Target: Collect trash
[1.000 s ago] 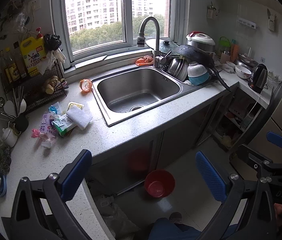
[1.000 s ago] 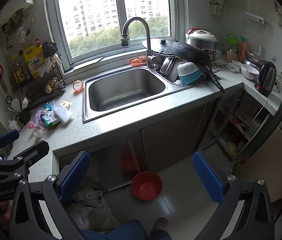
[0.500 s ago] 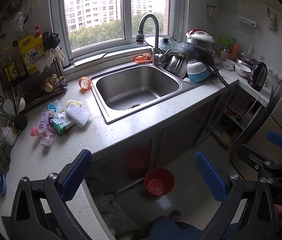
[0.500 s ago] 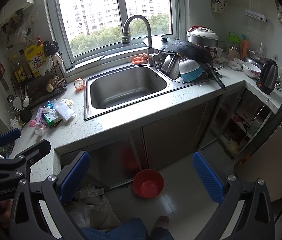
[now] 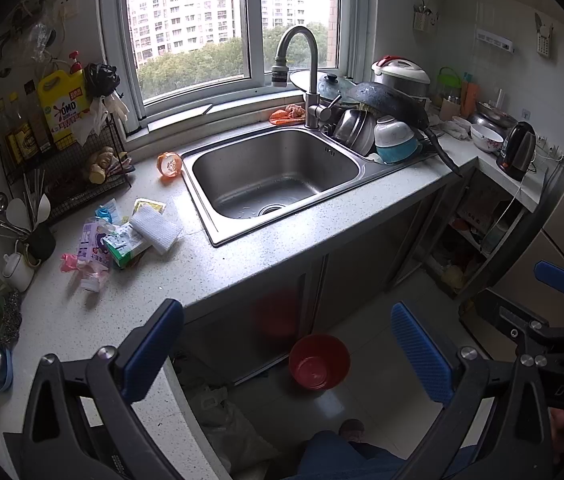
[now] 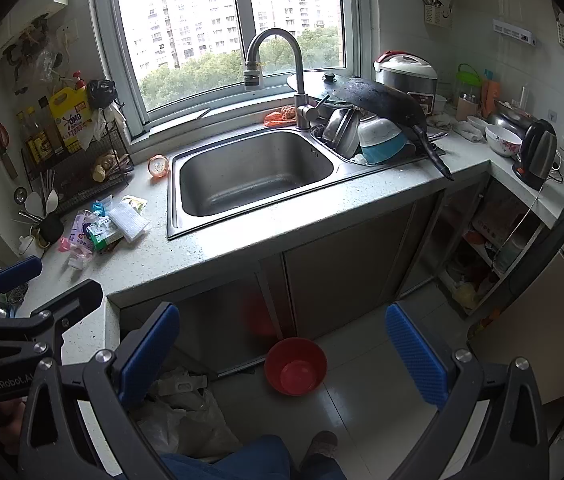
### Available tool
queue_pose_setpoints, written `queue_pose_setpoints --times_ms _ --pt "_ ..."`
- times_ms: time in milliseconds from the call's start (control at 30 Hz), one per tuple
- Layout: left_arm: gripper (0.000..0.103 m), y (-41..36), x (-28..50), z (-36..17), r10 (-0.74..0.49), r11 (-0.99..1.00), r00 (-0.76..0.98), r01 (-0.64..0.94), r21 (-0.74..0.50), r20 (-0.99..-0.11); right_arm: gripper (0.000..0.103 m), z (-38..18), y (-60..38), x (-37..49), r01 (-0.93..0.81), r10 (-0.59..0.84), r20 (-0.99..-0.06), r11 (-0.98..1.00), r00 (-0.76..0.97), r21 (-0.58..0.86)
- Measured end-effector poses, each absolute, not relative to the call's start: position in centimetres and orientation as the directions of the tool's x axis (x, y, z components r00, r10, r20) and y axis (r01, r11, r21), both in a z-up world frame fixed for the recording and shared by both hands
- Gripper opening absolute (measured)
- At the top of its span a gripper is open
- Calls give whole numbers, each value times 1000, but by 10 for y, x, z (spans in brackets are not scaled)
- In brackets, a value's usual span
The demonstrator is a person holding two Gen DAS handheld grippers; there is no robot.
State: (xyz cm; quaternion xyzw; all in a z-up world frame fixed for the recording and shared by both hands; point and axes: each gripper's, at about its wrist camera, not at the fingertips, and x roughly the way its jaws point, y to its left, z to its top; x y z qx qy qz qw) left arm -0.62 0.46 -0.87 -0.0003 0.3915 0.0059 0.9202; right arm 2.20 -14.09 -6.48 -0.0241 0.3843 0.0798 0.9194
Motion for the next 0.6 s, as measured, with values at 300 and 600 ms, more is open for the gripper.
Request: queue_pose_setpoints --times_ms 300,600 --pt "103 5 -5 -10 8 1000 689 -7 4 -725 103 -67 -141 22 -163 121 -711 987 693 9" --pt "103 5 -6 -8 16 1000 697 -7 16 -717 103 -67 -140 21 -164 122 -712 986 692 9"
